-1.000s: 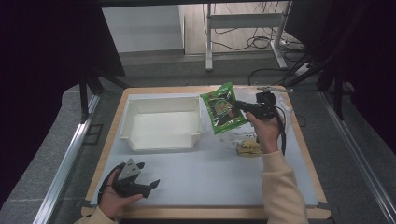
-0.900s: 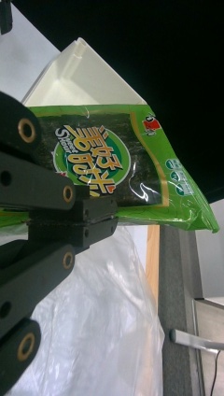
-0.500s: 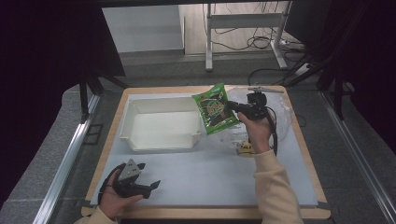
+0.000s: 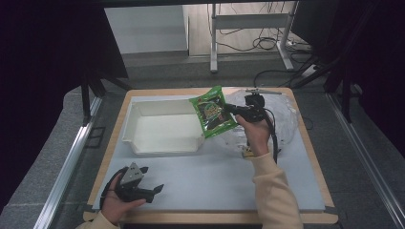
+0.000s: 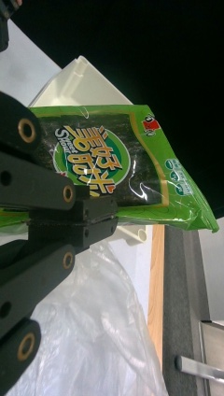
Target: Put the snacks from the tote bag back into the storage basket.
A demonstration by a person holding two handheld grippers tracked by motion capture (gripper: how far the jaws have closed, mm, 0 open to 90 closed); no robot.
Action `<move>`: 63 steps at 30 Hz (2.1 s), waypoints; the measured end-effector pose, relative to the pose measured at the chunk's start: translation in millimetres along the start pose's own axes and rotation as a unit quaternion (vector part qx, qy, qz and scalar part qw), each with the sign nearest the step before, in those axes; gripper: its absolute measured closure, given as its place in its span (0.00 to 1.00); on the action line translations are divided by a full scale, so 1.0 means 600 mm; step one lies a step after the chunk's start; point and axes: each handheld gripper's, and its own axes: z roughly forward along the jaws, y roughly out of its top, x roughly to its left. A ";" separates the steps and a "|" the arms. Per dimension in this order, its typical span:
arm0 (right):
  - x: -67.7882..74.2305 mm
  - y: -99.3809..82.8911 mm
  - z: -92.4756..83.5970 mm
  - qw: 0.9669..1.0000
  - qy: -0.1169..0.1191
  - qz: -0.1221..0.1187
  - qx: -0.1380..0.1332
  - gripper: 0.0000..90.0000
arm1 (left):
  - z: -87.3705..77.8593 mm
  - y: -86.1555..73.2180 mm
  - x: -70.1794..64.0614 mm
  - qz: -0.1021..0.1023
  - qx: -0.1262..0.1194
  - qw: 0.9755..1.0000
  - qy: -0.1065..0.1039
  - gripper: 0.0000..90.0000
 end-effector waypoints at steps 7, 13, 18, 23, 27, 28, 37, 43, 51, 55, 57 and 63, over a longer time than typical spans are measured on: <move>0.014 0.003 0.012 1.000 0.005 -0.007 0.004 1.00 | 0.000 0.000 0.001 -0.001 0.000 1.000 0.000 0.14; 0.020 0.005 0.024 1.000 0.011 0.000 0.002 1.00 | 0.000 0.000 0.001 -0.001 0.000 1.000 0.000 0.14; 0.025 0.007 0.038 1.000 0.015 0.002 0.005 1.00 | 0.000 0.000 0.002 -0.001 0.000 1.000 0.000 0.14; 0.034 0.008 0.051 1.000 0.020 0.004 0.007 1.00 | -0.001 -0.001 0.003 0.000 0.000 1.000 0.000 0.14; 0.042 0.009 0.060 1.000 0.023 0.001 0.008 1.00 | 0.000 -0.001 0.003 0.000 0.000 1.000 0.000 0.14; 0.044 0.010 0.062 1.000 0.024 0.002 0.007 1.00 | 0.000 -0.001 0.003 -0.001 0.000 1.000 0.000 0.14; 0.056 0.013 0.080 0.999 0.030 0.002 0.014 1.00 | -0.001 -0.001 0.003 -0.001 0.000 1.000 0.000 0.14; 0.067 0.017 0.094 0.999 0.033 0.001 0.016 1.00 | -0.001 -0.001 0.004 -0.002 -0.002 1.000 0.001 0.14; 0.079 0.020 0.111 0.999 0.033 -0.001 0.022 1.00 | -0.002 -0.002 0.004 -0.003 -0.002 1.000 0.001 0.14; 0.085 0.020 0.120 0.999 0.032 -0.001 0.024 1.00 | -0.002 -0.002 0.004 -0.002 -0.001 1.000 0.001 0.14; 0.089 0.021 0.124 0.999 0.032 -0.001 0.025 1.00 | -0.002 -0.002 0.004 -0.002 -0.001 1.000 0.001 0.14; 0.100 0.020 0.139 0.999 0.030 -0.001 0.029 1.00 | -0.002 -0.002 0.005 -0.003 -0.001 1.000 0.000 0.14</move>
